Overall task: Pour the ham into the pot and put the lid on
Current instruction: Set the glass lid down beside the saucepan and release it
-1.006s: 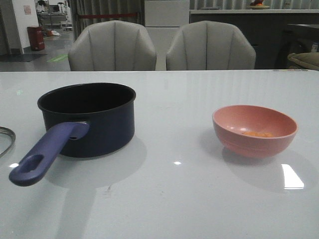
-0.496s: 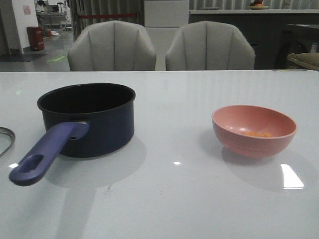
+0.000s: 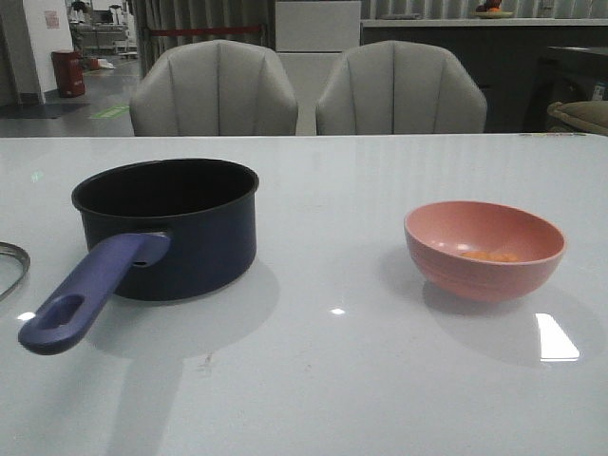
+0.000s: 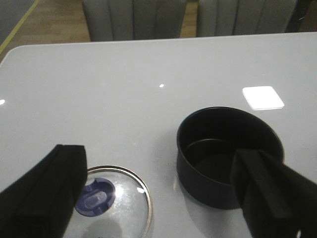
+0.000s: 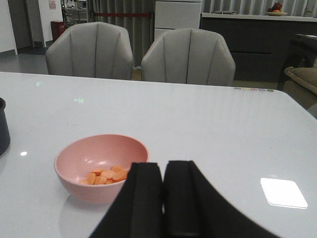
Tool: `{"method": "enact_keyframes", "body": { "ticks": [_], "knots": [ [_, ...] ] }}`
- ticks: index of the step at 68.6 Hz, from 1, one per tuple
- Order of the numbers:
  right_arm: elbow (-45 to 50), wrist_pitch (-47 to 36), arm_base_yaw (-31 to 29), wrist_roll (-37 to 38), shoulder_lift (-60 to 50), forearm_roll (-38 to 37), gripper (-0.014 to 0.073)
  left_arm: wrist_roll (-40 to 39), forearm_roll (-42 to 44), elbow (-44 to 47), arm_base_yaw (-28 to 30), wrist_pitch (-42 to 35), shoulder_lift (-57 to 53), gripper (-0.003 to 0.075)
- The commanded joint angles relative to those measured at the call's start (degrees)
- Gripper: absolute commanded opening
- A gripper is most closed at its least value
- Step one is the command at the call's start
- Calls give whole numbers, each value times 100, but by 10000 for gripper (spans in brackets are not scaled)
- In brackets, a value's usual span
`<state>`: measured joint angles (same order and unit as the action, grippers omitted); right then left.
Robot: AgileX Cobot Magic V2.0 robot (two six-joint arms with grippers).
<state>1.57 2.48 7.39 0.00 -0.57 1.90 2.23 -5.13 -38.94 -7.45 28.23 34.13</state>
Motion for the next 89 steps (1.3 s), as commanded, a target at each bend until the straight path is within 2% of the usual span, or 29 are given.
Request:
{"method": "enact_keyframes", "body": {
  "ticks": [1,12,24,33,40,48,64,77,89],
  "knots": [
    [-29,-483,-32,-52,-118,-2,150,3,-127,304,-227,-239,-902,627],
    [-29,-483,-32,-52,-118,-2,150,3,-116,1074,-477,-380,-2270,627],
    [-29,-483,-32,-52,-118,-2,150,3,-123,1669,-776,-380,-3107,627],
    [-29,-568,-32,-52,-118,-2,150,3,-123,1863,-985,-560,-3218,627],
    [-52,-1066,-32,-100,-113,-43,150,3,-123,1875,-1123,-595,-3218,627],
    [-421,-887,-26,-90,-7,-24,150,3,-123,1875,-1123,-595,-3218,627],
    [-1788,200,-26,-78,1612,10,150,3,-133,1875,-1123,-595,-3218,627],
    [-1947,-119,-26,-78,2565,16,150,3,-132,1875,-1123,-595,-3218,627],
    [-2152,47,-26,-73,3312,18,184,3,-132,1875,-1123,-595,-3218,627]
  ]
}}
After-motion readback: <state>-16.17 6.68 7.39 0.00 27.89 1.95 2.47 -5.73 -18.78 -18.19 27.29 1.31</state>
